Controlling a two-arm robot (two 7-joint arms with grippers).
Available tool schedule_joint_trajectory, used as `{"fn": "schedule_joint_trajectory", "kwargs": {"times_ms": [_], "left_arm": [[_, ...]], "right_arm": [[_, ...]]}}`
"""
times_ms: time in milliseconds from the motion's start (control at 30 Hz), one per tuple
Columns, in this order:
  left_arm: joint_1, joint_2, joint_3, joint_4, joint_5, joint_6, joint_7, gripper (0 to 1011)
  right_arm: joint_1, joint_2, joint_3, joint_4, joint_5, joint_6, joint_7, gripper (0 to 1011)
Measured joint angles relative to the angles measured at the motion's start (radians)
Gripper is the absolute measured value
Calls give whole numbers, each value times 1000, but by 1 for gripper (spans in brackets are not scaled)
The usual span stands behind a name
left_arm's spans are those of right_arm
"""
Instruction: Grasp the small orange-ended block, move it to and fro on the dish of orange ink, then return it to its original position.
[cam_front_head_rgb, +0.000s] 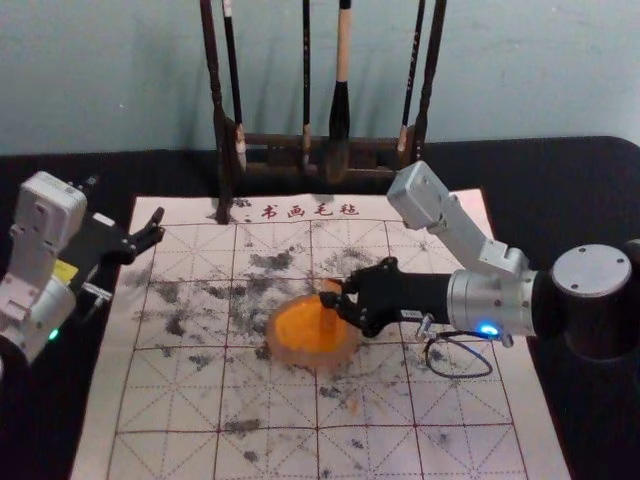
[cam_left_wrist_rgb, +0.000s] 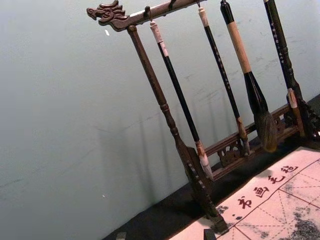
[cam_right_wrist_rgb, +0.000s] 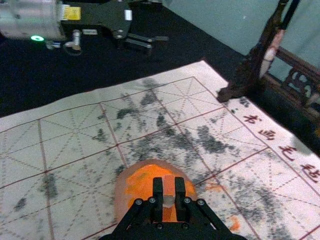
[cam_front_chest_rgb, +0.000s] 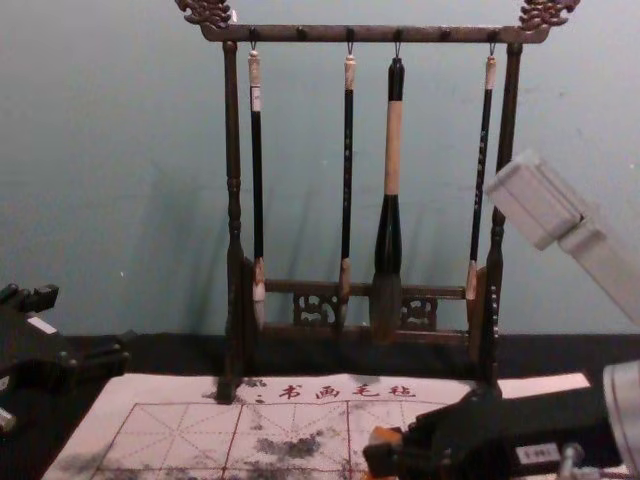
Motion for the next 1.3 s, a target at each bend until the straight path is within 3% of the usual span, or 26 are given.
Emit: {"fn": "schedule_joint_trajectory", "kwargs": {"times_ms": [400,900,1300], "left_arm": [[0,0,0,0,0,0,0,1001],[0,0,0,0,0,0,0,1001],[0,0,0,0,0,0,0,1001]], "right_arm": [[-5,1,-24,-25,7,-1,21,109],[45,-64,-49,50,-4,-10,12,108],[66,-85,-36,97,-14,-15,-7,108]]}}
